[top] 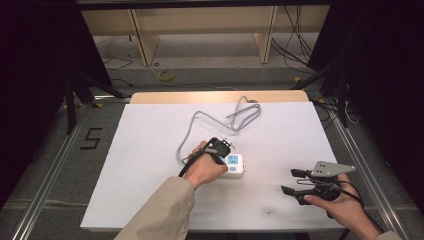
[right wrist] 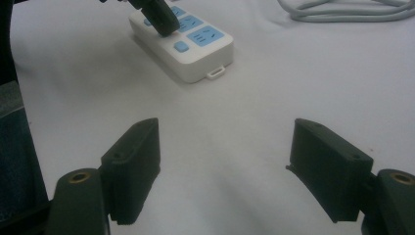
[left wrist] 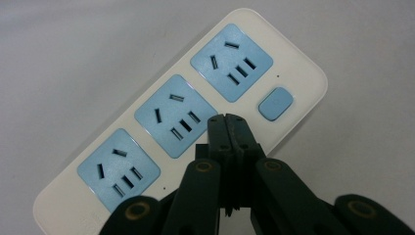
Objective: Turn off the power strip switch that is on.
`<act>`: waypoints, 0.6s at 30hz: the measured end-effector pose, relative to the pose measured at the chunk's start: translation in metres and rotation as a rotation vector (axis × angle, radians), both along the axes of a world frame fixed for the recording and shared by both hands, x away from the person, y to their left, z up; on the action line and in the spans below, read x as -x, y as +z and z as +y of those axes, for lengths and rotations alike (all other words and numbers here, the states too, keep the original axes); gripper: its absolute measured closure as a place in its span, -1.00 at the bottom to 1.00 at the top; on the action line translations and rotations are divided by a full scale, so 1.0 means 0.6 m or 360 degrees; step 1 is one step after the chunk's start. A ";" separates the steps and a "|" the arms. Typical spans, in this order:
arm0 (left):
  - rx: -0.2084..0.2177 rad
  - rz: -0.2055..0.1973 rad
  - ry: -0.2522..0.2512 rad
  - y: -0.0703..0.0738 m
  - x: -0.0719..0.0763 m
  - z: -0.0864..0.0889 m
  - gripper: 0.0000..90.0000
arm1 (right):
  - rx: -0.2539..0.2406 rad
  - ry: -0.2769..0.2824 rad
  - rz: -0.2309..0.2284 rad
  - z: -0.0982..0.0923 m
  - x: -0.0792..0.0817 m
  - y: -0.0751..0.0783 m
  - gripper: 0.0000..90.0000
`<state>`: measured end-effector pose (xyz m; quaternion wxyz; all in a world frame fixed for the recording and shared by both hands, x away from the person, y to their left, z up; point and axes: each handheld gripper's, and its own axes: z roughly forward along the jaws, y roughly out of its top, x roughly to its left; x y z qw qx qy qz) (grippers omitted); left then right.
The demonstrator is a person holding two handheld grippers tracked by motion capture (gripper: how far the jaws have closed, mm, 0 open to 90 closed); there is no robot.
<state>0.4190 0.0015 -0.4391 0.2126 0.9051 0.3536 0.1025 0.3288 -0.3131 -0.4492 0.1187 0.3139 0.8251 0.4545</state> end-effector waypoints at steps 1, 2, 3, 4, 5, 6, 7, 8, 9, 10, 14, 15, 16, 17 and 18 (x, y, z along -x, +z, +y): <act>0.0002 0.0000 0.0001 0.000 0.000 0.000 1.00 | 0.0000 0.0000 0.0000 0.000 0.000 0.000 -0.39; 0.0001 -0.0002 0.0000 0.000 0.000 0.000 1.00 | 0.0003 0.0003 -0.0001 0.000 0.000 0.000 -0.39; 0.0003 -0.0002 0.0002 0.000 0.000 0.000 1.00 | 0.0001 0.0002 -0.0001 0.000 0.000 0.000 -0.39; 0.0001 -0.0004 0.0003 0.000 0.000 0.000 1.00 | 0.0000 0.0001 -0.0001 0.000 0.000 0.000 -0.39; 0.0002 -0.0003 -0.0001 0.000 0.000 0.000 1.00 | -0.0004 -0.0001 -0.0003 0.000 0.000 0.000 -0.39; 0.0009 -0.0007 0.0007 0.000 0.001 0.000 1.00 | -0.0004 -0.0001 -0.0003 0.000 0.000 0.000 -0.39; 0.0010 -0.0008 0.0006 -0.001 0.001 0.000 1.00 | -0.0005 -0.0001 -0.0003 0.000 0.000 0.000 -0.39; 0.0009 -0.0007 0.0003 -0.001 0.001 0.000 1.00 | -0.0005 -0.0001 -0.0006 0.000 0.000 0.000 -0.39; 0.0008 -0.0009 0.0001 -0.001 0.001 -0.001 1.00 | -0.0004 -0.0001 -0.0005 0.000 0.000 0.000 -0.39; 0.0008 -0.0010 0.0001 -0.001 0.001 -0.001 1.00 | -0.0004 0.0000 -0.0007 0.000 0.000 0.001 -0.39; 0.0005 -0.0012 -0.0005 0.000 0.000 0.000 1.00 | -0.0004 -0.0001 -0.0008 0.000 0.000 0.001 -0.39; 0.0006 -0.0012 -0.0006 0.000 0.000 0.000 1.00 | -0.0004 -0.0001 -0.0009 0.000 0.000 0.001 -0.39; 0.0006 -0.0012 -0.0007 0.000 0.000 0.000 1.00 | -0.0004 -0.0001 -0.0009 0.000 0.000 0.001 -0.39; 0.0006 -0.0013 -0.0007 0.000 0.000 0.000 1.00 | -0.0004 -0.0002 -0.0009 0.000 0.000 0.001 -0.39; 0.0005 -0.0013 -0.0008 0.000 0.001 -0.001 1.00 | -0.0004 -0.0001 -0.0009 0.000 0.000 0.001 -0.39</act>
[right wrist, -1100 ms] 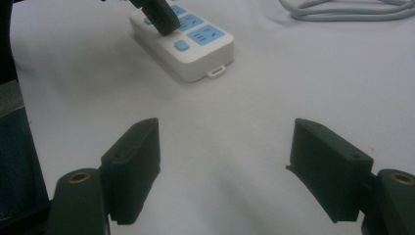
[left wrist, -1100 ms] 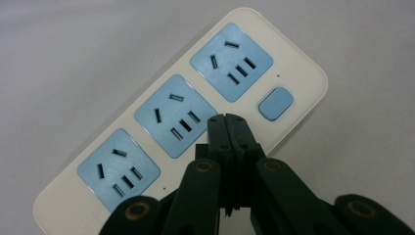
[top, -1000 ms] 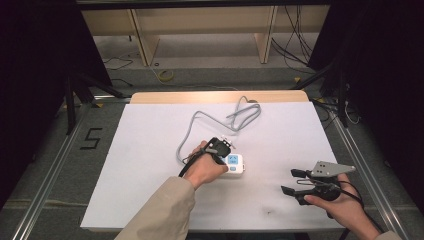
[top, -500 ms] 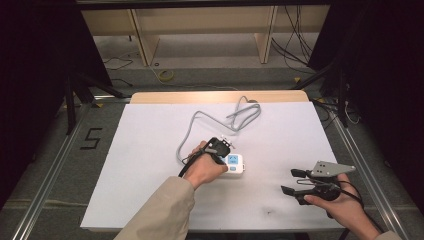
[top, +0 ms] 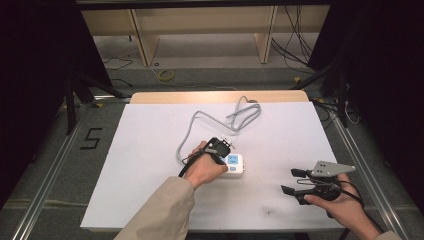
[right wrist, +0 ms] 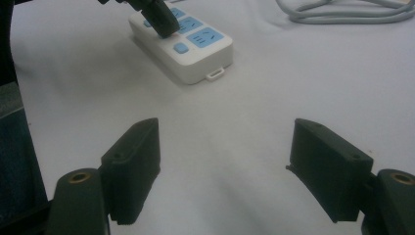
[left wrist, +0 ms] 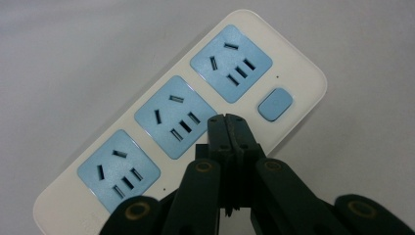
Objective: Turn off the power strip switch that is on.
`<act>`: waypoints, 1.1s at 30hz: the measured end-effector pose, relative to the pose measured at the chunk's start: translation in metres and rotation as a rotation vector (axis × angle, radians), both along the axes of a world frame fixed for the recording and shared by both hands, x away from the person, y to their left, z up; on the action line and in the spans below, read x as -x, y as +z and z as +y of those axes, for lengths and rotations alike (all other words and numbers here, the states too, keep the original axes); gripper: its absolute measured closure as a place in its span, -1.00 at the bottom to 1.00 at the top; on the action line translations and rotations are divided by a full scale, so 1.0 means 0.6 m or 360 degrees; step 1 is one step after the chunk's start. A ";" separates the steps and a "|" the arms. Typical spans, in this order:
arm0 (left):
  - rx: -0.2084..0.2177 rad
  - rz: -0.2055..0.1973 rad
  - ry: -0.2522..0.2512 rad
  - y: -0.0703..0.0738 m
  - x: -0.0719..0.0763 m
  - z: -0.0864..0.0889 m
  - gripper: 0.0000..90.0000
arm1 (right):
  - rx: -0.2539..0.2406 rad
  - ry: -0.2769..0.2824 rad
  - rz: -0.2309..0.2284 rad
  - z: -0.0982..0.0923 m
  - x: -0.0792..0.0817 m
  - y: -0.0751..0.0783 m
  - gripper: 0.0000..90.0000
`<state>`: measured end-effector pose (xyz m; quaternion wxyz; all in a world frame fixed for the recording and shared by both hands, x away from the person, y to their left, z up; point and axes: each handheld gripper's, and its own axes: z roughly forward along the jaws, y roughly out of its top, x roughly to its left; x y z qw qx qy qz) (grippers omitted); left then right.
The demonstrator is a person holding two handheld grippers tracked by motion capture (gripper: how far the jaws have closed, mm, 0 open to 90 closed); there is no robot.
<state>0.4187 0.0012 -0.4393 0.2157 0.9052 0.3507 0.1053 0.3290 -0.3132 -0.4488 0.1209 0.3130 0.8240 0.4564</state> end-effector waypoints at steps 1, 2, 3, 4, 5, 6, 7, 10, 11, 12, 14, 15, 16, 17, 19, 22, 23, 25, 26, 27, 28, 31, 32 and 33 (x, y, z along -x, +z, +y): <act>0.0000 0.0000 -0.0002 0.000 0.000 0.000 1.00 | 0.0000 -0.0001 -0.0001 0.000 0.000 0.000 -0.39; -0.0007 0.0000 -0.0007 0.000 0.000 0.000 1.00 | 0.0000 -0.0001 -0.0001 0.000 0.000 0.000 -0.39; -0.0003 0.0003 -0.0009 0.000 0.001 -0.001 1.00 | 0.0004 -0.0002 0.0000 0.000 0.000 0.000 -0.39; 0.0000 0.0004 -0.0013 0.001 0.002 -0.001 1.00 | 0.0004 -0.0002 -0.0001 0.000 0.000 0.001 -0.39; 0.0030 -0.0004 -0.0009 0.002 0.003 -0.002 1.00 | 0.0004 -0.0002 0.0000 0.000 0.000 0.001 -0.39; 0.0019 0.0006 -0.0019 0.003 0.003 -0.003 1.00 | 0.0005 0.0001 -0.0001 0.000 0.000 0.000 -0.39; 0.0005 -0.0004 -0.0024 0.003 0.003 -0.003 1.00 | 0.0006 0.0002 -0.0002 -0.001 0.000 0.000 -0.39; -0.0005 -0.0028 -0.0024 0.003 0.005 -0.006 1.00 | 0.0005 0.0001 -0.0002 -0.001 0.000 0.001 -0.39; -0.0008 -0.0021 -0.0030 0.003 0.004 -0.005 1.00 | 0.0005 0.0002 -0.0002 -0.001 0.000 0.001 -0.39; 0.0003 -0.0017 -0.0023 0.003 0.004 -0.004 1.00 | 0.0007 0.0001 -0.0003 -0.001 0.000 0.001 -0.39; -0.0002 -0.0016 -0.0027 0.004 0.004 -0.003 1.00 | 0.0006 0.0001 -0.0003 -0.001 0.000 0.001 -0.39; 0.0003 -0.0019 -0.0023 0.004 0.004 -0.004 1.00 | 0.0007 0.0002 -0.0003 -0.001 0.000 0.001 -0.39; 0.0006 -0.0021 -0.0023 0.004 0.004 -0.004 1.00 | 0.0006 0.0002 -0.0002 -0.001 0.000 0.001 -0.39; 0.0022 -0.0019 -0.0019 0.004 0.004 -0.004 1.00 | 0.0005 0.0003 -0.0002 -0.001 0.000 0.001 -0.39; 0.0029 -0.0015 -0.0017 0.004 0.004 -0.003 1.00 | 0.0007 0.0003 -0.0003 -0.001 0.000 0.001 -0.39; 0.0037 -0.0027 -0.0013 0.005 0.004 0.000 1.00 | 0.0002 -0.0001 -0.0002 -0.001 0.000 0.001 -0.39; 0.0047 -0.0039 -0.0013 0.007 0.004 0.001 1.00 | 0.0000 -0.0003 -0.0001 -0.001 0.000 0.001 -0.39; 0.0076 -0.0058 -0.0007 0.011 0.005 0.003 1.00 | 0.0000 -0.0002 -0.0003 -0.001 0.000 0.001 -0.39; 0.0088 -0.0066 -0.0008 0.012 0.005 0.004 1.00 | 0.0000 -0.0003 -0.0003 -0.001 0.000 0.001 -0.39; 0.0092 -0.0074 -0.0004 0.013 0.006 0.005 1.00 | 0.0000 -0.0003 -0.0002 -0.001 0.001 0.001 -0.39; 0.0098 -0.0087 -0.0003 0.014 0.006 0.007 1.00 | 0.0000 -0.0003 -0.0003 -0.001 0.001 0.001 -0.39; 0.0134 -0.0122 0.0012 0.019 0.006 0.011 1.00 | -0.0004 -0.0001 -0.0005 -0.001 0.001 0.001 -0.39; 0.0153 -0.0132 0.0017 0.020 0.007 0.013 1.00 | -0.0002 -0.0002 -0.0004 -0.001 0.001 0.001 -0.39; 0.0153 -0.0139 0.0010 0.021 0.007 0.015 1.00 | -0.0002 -0.0002 -0.0003 -0.001 0.001 0.001 -0.39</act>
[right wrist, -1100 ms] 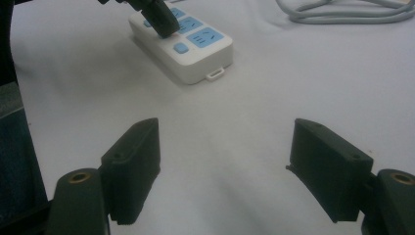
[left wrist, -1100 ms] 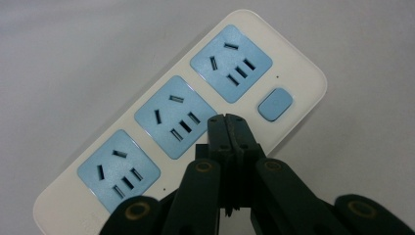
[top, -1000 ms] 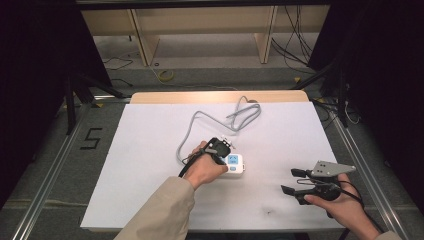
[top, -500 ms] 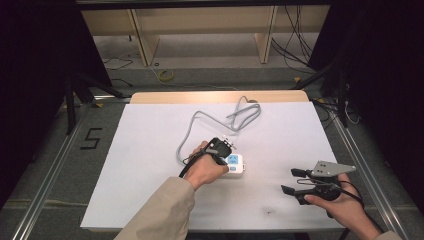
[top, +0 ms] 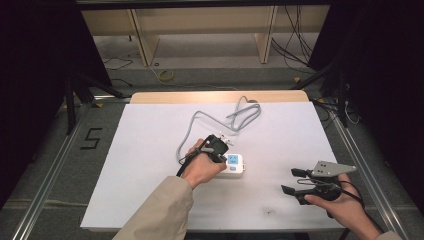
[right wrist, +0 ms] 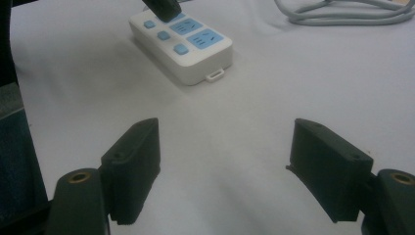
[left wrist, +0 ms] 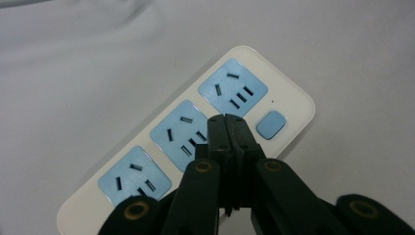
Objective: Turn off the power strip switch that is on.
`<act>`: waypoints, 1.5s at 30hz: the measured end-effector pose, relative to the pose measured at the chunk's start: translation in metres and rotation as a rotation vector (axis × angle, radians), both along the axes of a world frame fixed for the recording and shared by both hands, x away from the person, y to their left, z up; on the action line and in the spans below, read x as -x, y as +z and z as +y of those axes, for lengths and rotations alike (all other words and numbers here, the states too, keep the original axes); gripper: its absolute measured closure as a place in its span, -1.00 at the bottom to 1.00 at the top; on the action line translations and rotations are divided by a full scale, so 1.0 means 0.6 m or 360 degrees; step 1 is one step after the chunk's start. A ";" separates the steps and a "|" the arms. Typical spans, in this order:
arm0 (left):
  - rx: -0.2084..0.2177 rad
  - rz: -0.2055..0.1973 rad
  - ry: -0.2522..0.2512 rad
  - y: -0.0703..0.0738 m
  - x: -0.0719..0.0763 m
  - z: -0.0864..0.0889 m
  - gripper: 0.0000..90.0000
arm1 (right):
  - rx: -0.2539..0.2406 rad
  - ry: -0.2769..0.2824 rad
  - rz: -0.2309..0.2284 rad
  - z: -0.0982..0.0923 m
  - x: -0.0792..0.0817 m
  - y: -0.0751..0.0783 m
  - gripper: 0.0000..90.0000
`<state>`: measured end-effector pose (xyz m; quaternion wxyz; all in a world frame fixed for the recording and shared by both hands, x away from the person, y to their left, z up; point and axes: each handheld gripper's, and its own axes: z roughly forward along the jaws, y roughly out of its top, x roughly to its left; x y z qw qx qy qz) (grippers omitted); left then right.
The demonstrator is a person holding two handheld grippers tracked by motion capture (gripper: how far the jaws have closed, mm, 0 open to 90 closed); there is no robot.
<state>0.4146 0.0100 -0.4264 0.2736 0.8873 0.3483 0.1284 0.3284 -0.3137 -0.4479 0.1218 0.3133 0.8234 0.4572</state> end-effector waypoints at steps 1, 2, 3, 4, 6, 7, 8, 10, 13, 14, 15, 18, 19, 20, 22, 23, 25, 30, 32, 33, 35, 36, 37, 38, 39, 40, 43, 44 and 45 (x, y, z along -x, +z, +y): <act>0.0006 -0.0007 0.0002 0.001 0.001 0.001 1.00 | 0.0000 -0.0002 0.0000 0.000 0.000 0.000 -0.39; 0.0013 -0.0016 -0.0002 0.002 0.001 0.003 0.99 | -0.0002 -0.0001 -0.0002 0.000 0.000 0.000 -0.39; 0.0028 -0.0022 0.0009 0.002 0.002 0.003 0.95 | -0.0002 -0.0001 -0.0002 0.000 0.000 0.000 -0.39; 0.0044 -0.0041 0.0012 0.003 0.002 0.004 0.84 | -0.0003 0.0000 -0.0002 0.000 0.000 0.000 -0.39; 0.0063 -0.0062 0.0020 0.005 0.003 0.007 0.78 | -0.0002 0.0001 -0.0002 0.000 0.000 0.000 -0.39; 0.0064 -0.0067 0.0017 0.006 0.003 0.009 0.77 | -0.0003 0.0001 -0.0003 0.000 0.000 0.000 -0.39; 0.0071 -0.0076 0.0019 0.007 0.004 0.010 0.74 | -0.0003 0.0001 -0.0003 0.000 0.000 0.000 -0.39; 0.0089 -0.0088 0.0011 0.009 0.005 0.013 0.66 | -0.0003 0.0001 -0.0002 0.000 0.000 0.000 -0.39; 0.0128 -0.0138 0.0022 0.010 0.006 0.017 0.48 | -0.0002 0.0001 -0.0003 -0.001 0.000 0.000 -0.39; 0.0135 -0.0158 0.0023 0.010 0.007 0.019 0.41 | -0.0002 0.0000 -0.0001 -0.001 0.001 0.000 -0.39; 0.0147 -0.0170 0.0021 0.011 0.006 0.022 0.35 | -0.0004 -0.0001 -0.0003 -0.001 0.001 0.000 -0.39; 0.0191 -0.0213 0.0023 0.013 0.006 0.030 0.12 | -0.0001 0.0003 -0.0003 -0.002 0.001 0.000 -0.39; 0.0206 -0.0222 0.0031 0.013 0.006 0.032 0.07 | 0.0000 0.0002 -0.0003 -0.002 0.001 0.000 -0.39; 0.0209 -0.0218 0.0041 0.015 0.006 0.035 0.01 | 0.0000 0.0001 -0.0003 -0.002 0.001 0.000 -0.39; 0.0215 -0.0199 0.0050 0.017 0.008 0.038 -0.18 | -0.0001 0.0002 -0.0003 -0.002 0.000 0.000 -0.39; 0.0223 -0.0212 0.0050 0.018 0.009 0.040 -0.29 | -0.0003 0.0003 -0.0001 -0.002 0.000 0.000 -0.39; 0.0242 -0.0250 0.0070 0.020 0.012 0.044 -0.39 | -0.0004 -0.0001 0.0003 -0.001 0.000 0.000 -0.39; 0.0299 -0.0282 0.0034 0.024 0.018 0.058 -0.52 | -0.0005 0.0000 0.0002 0.000 0.001 0.000 -0.39; 0.0284 -0.0314 0.0032 0.024 0.020 0.066 -0.52 | -0.0004 0.0000 -0.0001 0.000 0.000 0.000 -0.39; 0.0293 -0.0331 0.0037 0.024 0.021 0.070 -0.53 | -0.0005 -0.0002 0.0000 0.000 0.000 0.000 -0.39; 0.0303 -0.0349 0.0057 0.024 0.023 0.078 -0.56 | -0.0005 -0.0003 0.0005 0.000 0.000 0.000 -0.39; 0.0311 -0.0359 0.0068 0.024 0.024 0.082 -0.58 | -0.0004 -0.0002 0.0005 0.000 0.000 0.000 -0.39; 0.0326 -0.0359 0.0079 0.025 0.024 0.086 -0.59 | -0.0004 -0.0001 0.0002 0.000 0.000 0.000 -0.39; 0.0332 -0.0356 0.0088 0.025 0.026 0.091 -0.59 | -0.0004 -0.0001 0.0002 0.000 -0.001 0.000 -0.39; 0.0336 -0.0360 0.0096 0.025 0.026 0.095 -0.61 | -0.0003 0.0000 0.0000 0.000 -0.001 0.000 -0.39; 0.0332 -0.0367 0.0101 0.025 0.028 0.099 -0.61 | -0.0004 0.0000 0.0001 0.001 -0.001 0.000 -0.39; 0.0349 -0.0375 0.0133 0.024 0.031 0.112 -0.61 | -0.0002 -0.0002 0.0001 0.001 -0.001 0.000 -0.39; 0.0355 -0.0383 0.0137 0.024 0.032 0.116 -0.61 | -0.0002 0.0000 0.0000 0.001 -0.001 0.000 -0.39; 0.0365 -0.0386 0.0146 0.025 0.034 0.120 -0.62 | -0.0002 0.0000 0.0000 0.001 -0.001 0.000 -0.39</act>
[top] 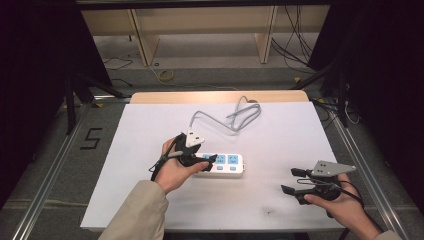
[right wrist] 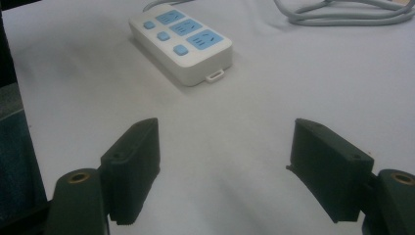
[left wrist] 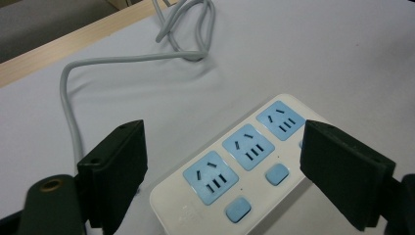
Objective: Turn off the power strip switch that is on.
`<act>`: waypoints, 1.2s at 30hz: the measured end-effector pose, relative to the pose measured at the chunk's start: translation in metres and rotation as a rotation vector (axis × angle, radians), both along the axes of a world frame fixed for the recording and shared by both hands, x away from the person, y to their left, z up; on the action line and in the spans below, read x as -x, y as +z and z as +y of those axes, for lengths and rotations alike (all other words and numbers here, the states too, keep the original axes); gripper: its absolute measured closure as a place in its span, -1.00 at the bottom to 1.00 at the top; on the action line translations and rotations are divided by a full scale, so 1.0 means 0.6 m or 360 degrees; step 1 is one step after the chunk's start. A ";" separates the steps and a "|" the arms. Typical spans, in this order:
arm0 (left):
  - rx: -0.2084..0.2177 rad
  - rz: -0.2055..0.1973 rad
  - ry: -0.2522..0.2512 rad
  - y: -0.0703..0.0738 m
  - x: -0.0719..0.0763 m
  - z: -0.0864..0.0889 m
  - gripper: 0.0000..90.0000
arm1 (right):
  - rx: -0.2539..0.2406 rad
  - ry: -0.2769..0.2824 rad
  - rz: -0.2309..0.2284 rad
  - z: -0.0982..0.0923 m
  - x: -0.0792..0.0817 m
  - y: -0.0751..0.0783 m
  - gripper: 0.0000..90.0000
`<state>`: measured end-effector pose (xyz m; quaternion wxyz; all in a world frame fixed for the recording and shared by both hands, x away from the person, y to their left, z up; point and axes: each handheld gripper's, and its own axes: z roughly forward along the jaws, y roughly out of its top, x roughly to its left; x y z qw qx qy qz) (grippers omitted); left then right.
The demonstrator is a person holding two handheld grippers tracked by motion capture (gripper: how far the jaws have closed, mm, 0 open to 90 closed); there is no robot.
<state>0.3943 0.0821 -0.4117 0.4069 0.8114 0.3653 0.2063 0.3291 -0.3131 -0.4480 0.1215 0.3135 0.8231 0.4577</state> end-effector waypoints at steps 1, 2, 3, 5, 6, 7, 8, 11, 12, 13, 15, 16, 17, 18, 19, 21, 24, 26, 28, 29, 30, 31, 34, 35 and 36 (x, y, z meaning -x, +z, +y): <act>0.0000 -0.0006 0.0001 0.001 0.001 0.004 -0.62 | 0.0002 0.0000 0.0001 0.000 0.000 0.000 -0.39; 0.0018 -0.0010 0.0014 0.000 0.003 0.007 -0.62 | 0.0002 0.0000 0.0001 0.000 0.000 0.000 -0.39; 0.0019 -0.0012 0.0020 0.000 0.004 0.011 -0.62 | 0.0002 0.0000 0.0001 0.000 0.000 0.000 -0.39; 0.0008 -0.0021 0.0018 0.001 0.006 0.018 -0.62 | 0.0002 0.0000 0.0002 0.000 0.000 0.000 -0.40; 0.0003 -0.0028 0.0021 0.000 0.007 0.021 -0.62 | 0.0003 0.0000 0.0003 0.001 -0.001 0.000 -0.40; 0.0008 -0.0030 0.0029 0.000 0.008 0.023 -0.62 | 0.0003 0.0000 0.0006 0.001 0.000 0.000 -0.40; 0.0010 -0.0033 0.0028 0.000 0.009 0.025 -0.63 | 0.0003 0.0000 0.0003 0.001 -0.001 0.000 -0.40; 0.0012 -0.0040 0.0033 0.000 0.012 0.032 -0.63 | 0.0003 0.0002 0.0003 0.001 -0.001 0.000 -0.40; 0.0011 -0.0048 0.0029 -0.001 0.014 0.034 -0.63 | 0.0005 0.0002 0.0003 0.001 -0.001 0.000 -0.40; 0.0013 -0.0051 0.0032 0.000 0.015 0.036 -0.63 | 0.0002 0.0003 0.0002 0.001 -0.001 0.000 -0.40; 0.0026 -0.0056 0.0044 0.000 0.018 0.040 -0.63 | 0.0001 0.0002 0.0002 0.001 -0.001 0.000 -0.40; 0.0022 -0.0058 0.0044 0.001 0.019 0.043 -0.63 | 0.0001 0.0003 0.0002 0.001 -0.001 0.000 -0.40; 0.0020 -0.0063 0.0049 0.001 0.020 0.047 -0.63 | 0.0003 0.0003 0.0002 0.001 -0.002 0.000 -0.40; 0.0017 -0.0066 0.0053 0.001 0.022 0.050 -0.63 | 0.0004 0.0003 0.0002 0.001 -0.002 0.000 -0.40; 0.0021 -0.0069 0.0059 0.001 0.023 0.052 -0.63 | 0.0003 0.0004 0.0001 0.001 -0.002 0.000 -0.40; 0.0022 -0.0076 0.0066 0.000 0.026 0.058 -0.63 | 0.0004 0.0004 0.0001 0.001 -0.002 0.000 -0.40; 0.0012 -0.0084 0.0076 -0.002 0.030 0.067 -0.63 | 0.0006 0.0004 0.0002 0.001 -0.002 -0.001 -0.40; 0.0009 -0.0087 0.0083 -0.004 0.033 0.072 -0.63 | 0.0007 0.0003 0.0002 0.001 -0.002 0.000 -0.40; 0.0002 -0.0093 0.0086 -0.005 0.036 0.077 -0.63 | 0.0006 0.0003 0.0002 0.002 -0.002 0.000 -0.40; -0.0001 -0.0093 0.0087 -0.006 0.037 0.079 -0.63 | 0.0006 0.0003 0.0003 0.002 -0.002 0.000 -0.40; -0.0007 -0.0085 0.0087 -0.006 0.039 0.082 -0.63 | 0.0009 0.0006 0.0004 0.002 -0.002 -0.001 -0.40; -0.0005 -0.0087 0.0091 -0.007 0.040 0.083 -0.63 | 0.0009 0.0006 0.0005 0.002 -0.002 -0.001 -0.40; -0.0016 -0.0082 0.0093 -0.010 0.044 0.091 -0.63 | 0.0005 0.0003 0.0001 0.002 -0.003 -0.001 -0.40; -0.0020 -0.0084 0.0091 -0.011 0.045 0.092 -0.63 | 0.0011 0.0004 -0.0002 0.001 -0.004 -0.001 -0.40; -0.0019 -0.0084 0.0091 -0.012 0.047 0.095 -0.63 | 0.0011 0.0003 -0.0003 0.001 -0.004 -0.001 -0.40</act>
